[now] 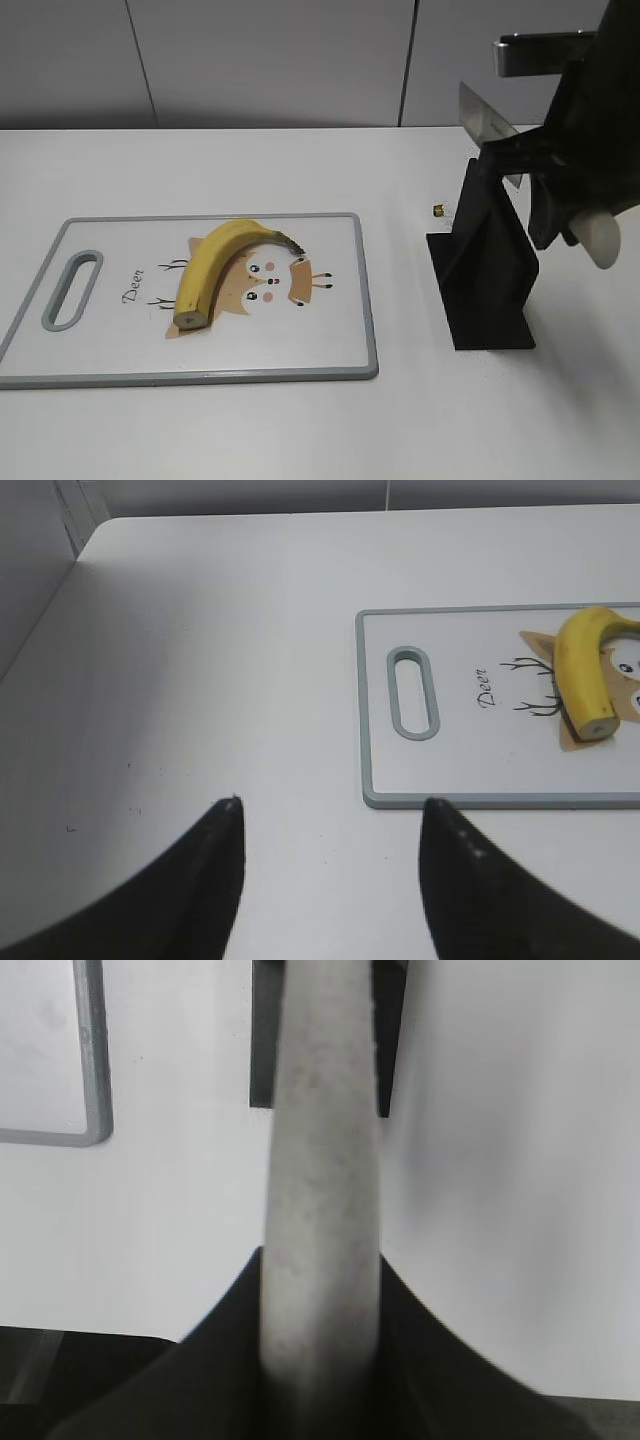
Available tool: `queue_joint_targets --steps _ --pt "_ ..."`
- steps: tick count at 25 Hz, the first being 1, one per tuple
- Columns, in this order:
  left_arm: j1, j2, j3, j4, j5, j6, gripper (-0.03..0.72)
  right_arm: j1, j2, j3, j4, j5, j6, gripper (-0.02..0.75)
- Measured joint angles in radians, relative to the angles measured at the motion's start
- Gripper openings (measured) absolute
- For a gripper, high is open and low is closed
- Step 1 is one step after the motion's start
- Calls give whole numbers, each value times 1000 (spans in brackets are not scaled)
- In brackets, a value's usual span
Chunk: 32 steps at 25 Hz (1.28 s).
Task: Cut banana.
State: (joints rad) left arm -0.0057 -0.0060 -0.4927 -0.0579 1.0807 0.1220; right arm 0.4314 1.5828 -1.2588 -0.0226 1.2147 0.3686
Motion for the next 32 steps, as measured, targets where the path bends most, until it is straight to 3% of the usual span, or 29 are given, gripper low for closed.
queue_joint_targets --steps 15,26,32 --pt "0 0 0 0 0 0 542 0 -55 -169 -31 7 -14 166" --pt "0 31 -18 -8 0 16 542 0 -85 -240 9 12 -324 166" --pt "-4 214 -131 -70 -37 157 542 0 -63 -327 30 13 -527 166"
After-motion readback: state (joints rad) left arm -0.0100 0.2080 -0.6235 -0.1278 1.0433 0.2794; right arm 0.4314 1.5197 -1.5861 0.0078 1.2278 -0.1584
